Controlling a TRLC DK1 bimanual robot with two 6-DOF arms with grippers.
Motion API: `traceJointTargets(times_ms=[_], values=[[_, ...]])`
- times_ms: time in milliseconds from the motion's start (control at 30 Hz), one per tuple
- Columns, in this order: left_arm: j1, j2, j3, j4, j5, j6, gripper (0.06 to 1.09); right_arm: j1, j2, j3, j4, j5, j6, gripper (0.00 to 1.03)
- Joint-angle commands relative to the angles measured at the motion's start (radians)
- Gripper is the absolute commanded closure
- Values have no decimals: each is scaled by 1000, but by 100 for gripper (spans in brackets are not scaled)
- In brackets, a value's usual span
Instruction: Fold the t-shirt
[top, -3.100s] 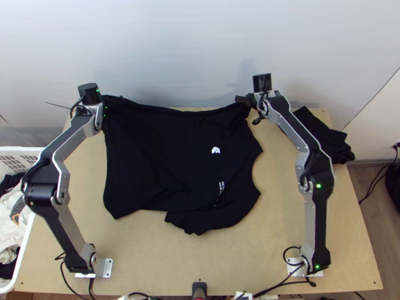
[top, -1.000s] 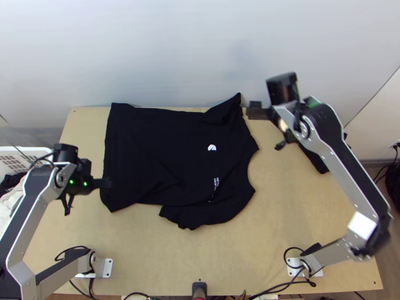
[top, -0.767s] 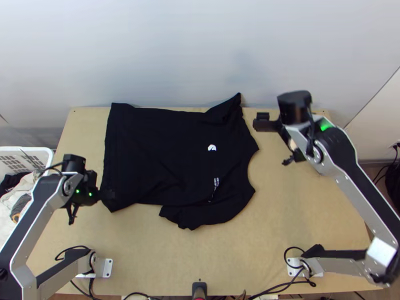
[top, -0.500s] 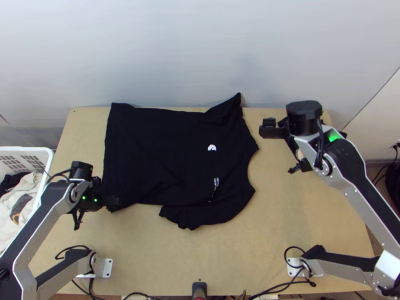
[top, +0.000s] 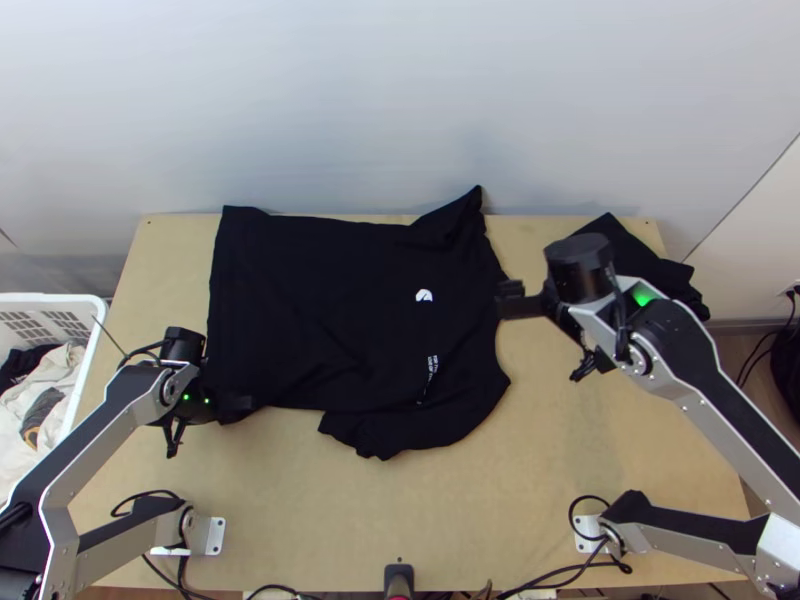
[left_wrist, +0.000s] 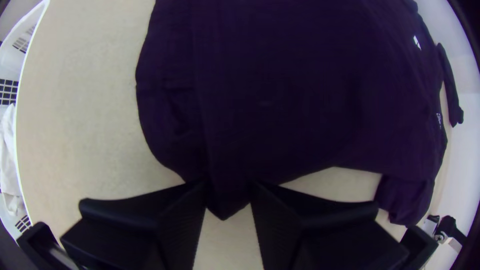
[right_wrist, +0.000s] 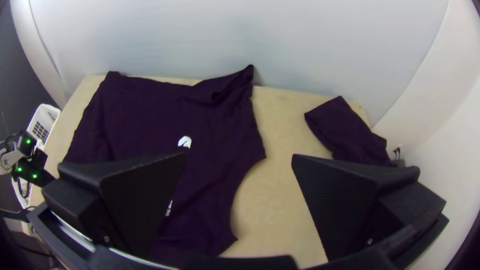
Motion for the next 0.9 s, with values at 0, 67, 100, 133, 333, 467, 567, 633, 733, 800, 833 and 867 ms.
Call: traceJointTargets(times_ms=[0,67,100,133,333,467,567,633,733,800,833,867], values=[[-5,11,-5,39,-38,-13,97,55,-4,-55,-16,-105,27,5],[-5,-11,9,37,-50,-4,104,81,-4,-77,-19,-145,27,5],[-5,-23,20,31,-50,-4,104,93,-4,-91,-25,-168,27,5],[-5,-32,35,19,-49,-7,104,108,-4,-106,-31,-186,25,5],[11,-51,175,-67,-49,-37,104,240,-11,-227,-56,-277,73,5],[60,-31,287,-70,-49,-59,104,256,25,-268,-50,-324,142,6],[94,14,391,-70,-49,-99,105,277,68,-268,-39,-364,163,6],[110,54,446,-70,-49,-125,105,317,93,-284,4,-364,180,6],[121,115,498,-64,-49,-154,105,352,147,-291,42,-367,185,6],[121,149,521,-56,-49,-166,104,383,185,-299,78,-361,180,6],[121,164,529,-53,-49,-168,105,387,193,-313,101,-359,177,6],[121,180,534,-47,-50,-169,105,395,193,-331,134,-359,175,6]])
